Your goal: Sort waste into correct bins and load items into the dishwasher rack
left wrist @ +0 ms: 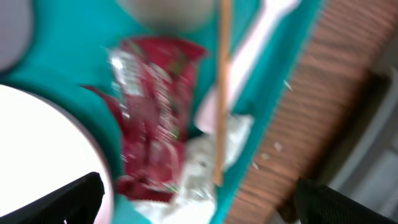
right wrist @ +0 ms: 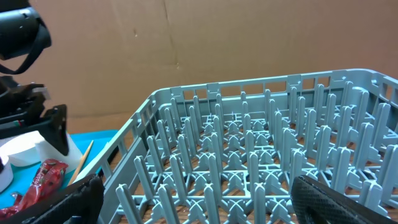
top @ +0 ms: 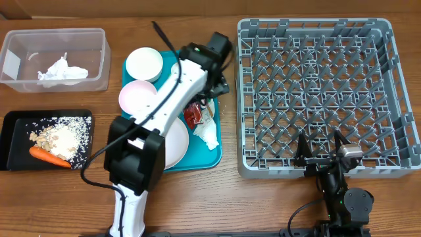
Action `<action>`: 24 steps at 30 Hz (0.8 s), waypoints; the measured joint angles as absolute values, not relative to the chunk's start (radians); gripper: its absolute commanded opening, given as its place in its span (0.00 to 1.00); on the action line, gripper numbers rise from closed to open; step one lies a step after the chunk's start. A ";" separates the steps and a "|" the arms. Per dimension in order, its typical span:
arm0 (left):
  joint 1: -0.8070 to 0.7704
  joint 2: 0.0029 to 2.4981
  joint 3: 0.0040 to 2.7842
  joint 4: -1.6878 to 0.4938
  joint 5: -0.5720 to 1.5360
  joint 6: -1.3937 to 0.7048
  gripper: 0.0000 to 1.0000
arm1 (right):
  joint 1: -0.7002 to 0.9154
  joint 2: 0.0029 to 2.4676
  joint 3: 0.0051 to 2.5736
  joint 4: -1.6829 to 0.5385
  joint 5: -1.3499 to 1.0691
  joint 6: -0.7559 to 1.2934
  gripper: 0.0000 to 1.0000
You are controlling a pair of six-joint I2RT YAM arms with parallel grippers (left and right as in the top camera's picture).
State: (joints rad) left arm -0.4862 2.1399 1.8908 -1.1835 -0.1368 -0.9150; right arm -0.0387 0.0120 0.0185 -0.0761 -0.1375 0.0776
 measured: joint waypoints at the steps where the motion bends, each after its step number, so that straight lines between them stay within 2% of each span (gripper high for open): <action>1: -0.475 2.140 1.891 -1.186 -0.139 -0.915 1.00 | -0.039 0.012 0.019 -0.076 -0.138 0.078 1.00; 5: -0.436 2.140 1.891 -1.197 -0.147 -0.915 1.00 | -0.039 0.012 0.019 -0.076 -0.138 0.077 1.00; 24: -0.437 2.159 1.887 -1.253 -0.212 -0.956 1.00 | -0.039 0.012 0.019 -0.076 -0.138 0.077 1.00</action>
State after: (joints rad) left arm -0.4374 2.1590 1.8870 -1.2526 -0.2119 -0.9562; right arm -0.0387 0.0120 0.0185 -0.0761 -0.1379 0.0772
